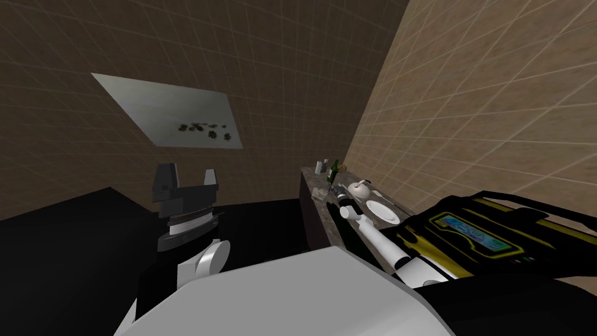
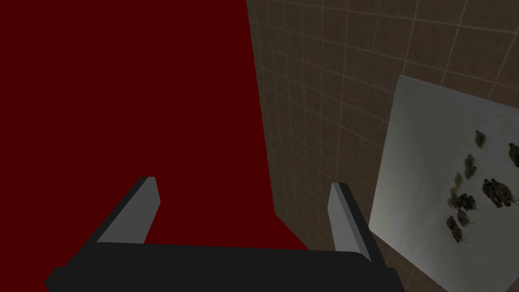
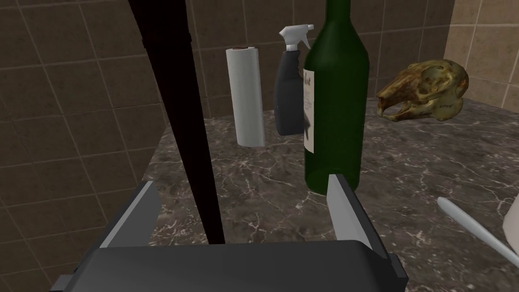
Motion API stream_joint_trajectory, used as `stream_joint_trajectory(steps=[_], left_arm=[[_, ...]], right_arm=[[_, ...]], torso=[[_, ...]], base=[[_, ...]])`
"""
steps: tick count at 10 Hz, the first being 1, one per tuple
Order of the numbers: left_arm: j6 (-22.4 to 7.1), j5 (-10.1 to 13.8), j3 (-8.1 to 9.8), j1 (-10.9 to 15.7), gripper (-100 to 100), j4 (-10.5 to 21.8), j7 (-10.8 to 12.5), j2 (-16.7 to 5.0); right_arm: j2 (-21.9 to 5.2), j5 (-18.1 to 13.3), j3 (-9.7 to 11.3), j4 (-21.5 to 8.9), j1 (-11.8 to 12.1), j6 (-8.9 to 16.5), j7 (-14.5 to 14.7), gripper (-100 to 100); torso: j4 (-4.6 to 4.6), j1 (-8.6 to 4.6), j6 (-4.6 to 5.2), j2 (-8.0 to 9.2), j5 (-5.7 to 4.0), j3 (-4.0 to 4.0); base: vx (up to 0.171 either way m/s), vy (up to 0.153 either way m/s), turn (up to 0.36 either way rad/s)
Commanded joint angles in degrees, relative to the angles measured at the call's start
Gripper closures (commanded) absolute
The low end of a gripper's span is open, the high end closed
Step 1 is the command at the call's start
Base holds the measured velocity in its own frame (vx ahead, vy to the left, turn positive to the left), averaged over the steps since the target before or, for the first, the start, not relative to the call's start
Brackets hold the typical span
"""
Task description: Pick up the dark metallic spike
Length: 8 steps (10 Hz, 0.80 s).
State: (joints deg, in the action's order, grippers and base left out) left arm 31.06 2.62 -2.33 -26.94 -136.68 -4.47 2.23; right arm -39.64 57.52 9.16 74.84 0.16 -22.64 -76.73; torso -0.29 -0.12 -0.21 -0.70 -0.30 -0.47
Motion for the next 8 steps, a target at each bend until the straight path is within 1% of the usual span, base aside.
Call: stream_joint_trajectory(steps=[1, 2, 3, 4, 5, 6, 7, 8], left_arm=[[0.0, 0.0, 0.0, 0.0, 0, 0.0, 0.0, 0.0], [0.0, 0.0, -0.01, 0.0, 0, 0.0, 0.0, 0.0], [0.0, 0.0, -0.01, 0.0, 0, 0.0, 0.0, 0.0], [0.0, 0.0, -0.01, 0.0, 0, 0.0, 0.0, 0.0], [0.0, 0.0, -0.01, 0.0, 0, 0.0, 0.0, 0.0], [0.0, 0.0, -0.02, 0.0, 0, 0.0, 0.0, 0.0], [0.0, 0.0, -0.02, 0.0, 0, 0.0, 0.0, 0.0], [0.0, 0.0, -0.02, 0.0, 0, 0.0, 0.0, 0.0]], right_arm=[[0.0, 0.0, 0.0, 0.0, 0.0, 0.0, 0.0, -100], [0.0, 0.0, 0.0, 0.0, 0.0, 0.0, 0.0, -100], [0.0, 0.0, 0.0, 0.0, 0.0, 0.0, 0.0, -100], [-1.3, -2.9, -2.9, -2.9, -0.1, 2.9, 2.9, -100], [-1.3, -4.2, -4.2, -3.9, -0.1, 4.6, 4.6, -100], [-1.3, -6.1, -4.2, -6.1, -0.1, 5.9, 6.1, -100], [-1.3, -7.9, -4.2, -6.2, -0.1, 5.9, 7.7, -100], [-1.3, -9.7, -4.2, -6.2, -0.1, 5.9, 9.2, -100]], torso=[[0.0, 0.0, 0.0, 0.0, 0.0, 0.0], [0.01, 0.33, -0.02, 0.09, 0.06, 0.05], [0.02, 0.34, -0.01, 0.09, 0.07, 0.05], [0.02, 0.36, -0.01, 0.08, 0.08, 0.05], [0.02, 0.56, -0.01, 0.1, 0.14, 0.05], [0.04, 0.53, -0.05, 0.23, 0.12, 0.13], [0.06, 0.61, -0.07, 0.3, 0.13, 0.17], [0.07, 0.57, -0.03, 0.31, 0.13, 0.18]], base=[[-0.016, 0.024, -0.047], [-0.007, -0.004, 0.024], [0.0, 0.0, 0.0], [-0.002, 0.087, 0.331], [-0.06, 0.051, 0.178], [-0.076, 0.075, 0.249], [-0.06, 0.059, 0.196], [-0.011, 0.011, 0.037]])
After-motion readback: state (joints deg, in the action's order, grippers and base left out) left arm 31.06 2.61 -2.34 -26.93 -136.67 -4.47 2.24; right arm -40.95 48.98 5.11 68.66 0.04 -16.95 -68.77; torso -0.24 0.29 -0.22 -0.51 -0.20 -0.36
